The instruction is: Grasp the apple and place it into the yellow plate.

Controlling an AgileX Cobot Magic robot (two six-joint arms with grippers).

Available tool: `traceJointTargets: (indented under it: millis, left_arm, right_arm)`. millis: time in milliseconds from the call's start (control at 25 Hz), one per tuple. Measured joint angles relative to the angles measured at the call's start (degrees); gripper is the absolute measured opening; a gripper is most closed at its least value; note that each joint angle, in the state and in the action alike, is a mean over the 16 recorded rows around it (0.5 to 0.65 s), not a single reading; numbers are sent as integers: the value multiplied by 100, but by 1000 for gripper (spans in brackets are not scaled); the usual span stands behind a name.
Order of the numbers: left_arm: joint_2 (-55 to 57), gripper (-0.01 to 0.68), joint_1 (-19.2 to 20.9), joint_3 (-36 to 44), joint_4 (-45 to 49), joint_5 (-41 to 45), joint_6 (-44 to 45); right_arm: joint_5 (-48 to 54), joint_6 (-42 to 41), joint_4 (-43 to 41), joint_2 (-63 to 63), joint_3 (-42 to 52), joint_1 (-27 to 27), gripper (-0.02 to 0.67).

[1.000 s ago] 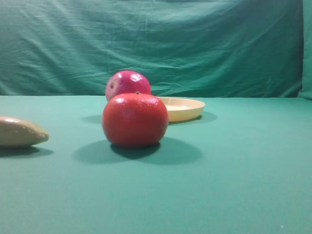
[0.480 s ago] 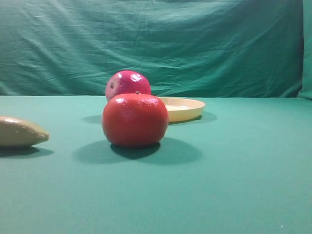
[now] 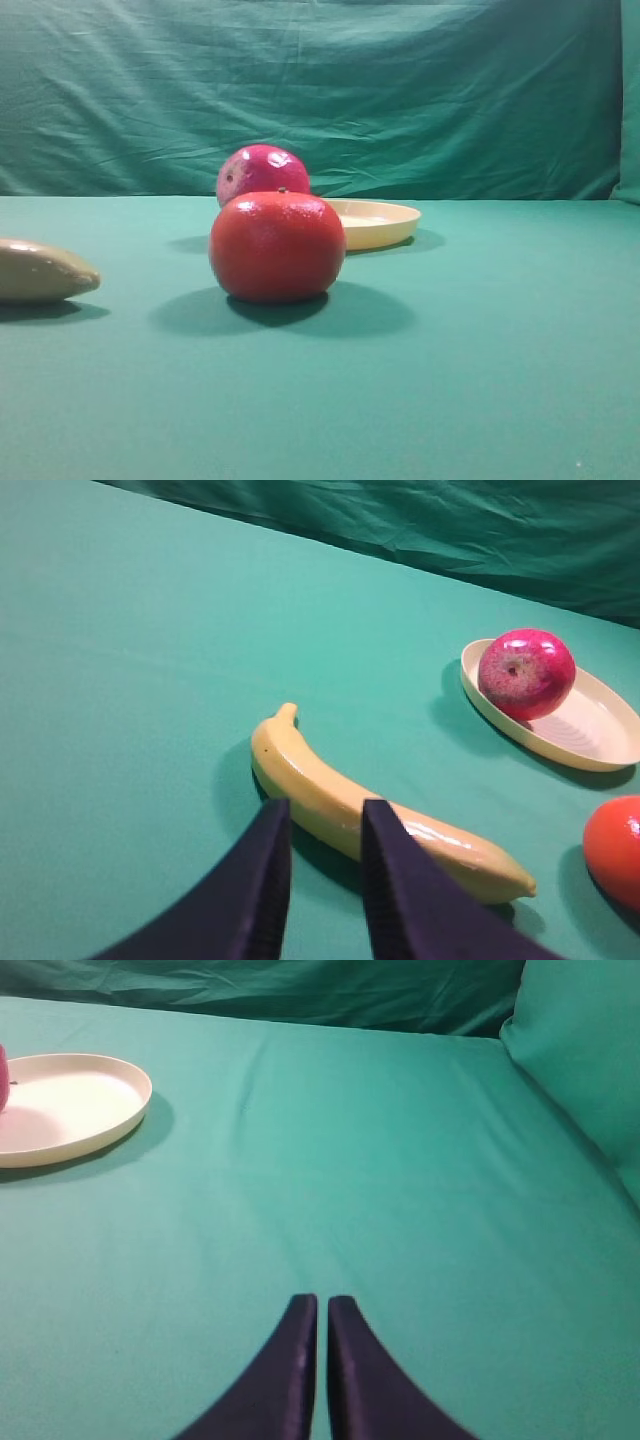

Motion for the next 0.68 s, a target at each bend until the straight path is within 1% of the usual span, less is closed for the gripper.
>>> traceJointTargets:
  millis: [680]
  left_arm:
    - [0, 157, 0, 0, 0, 0, 0]
  right_arm:
    - [1, 0, -3, 0, 0, 0, 0]
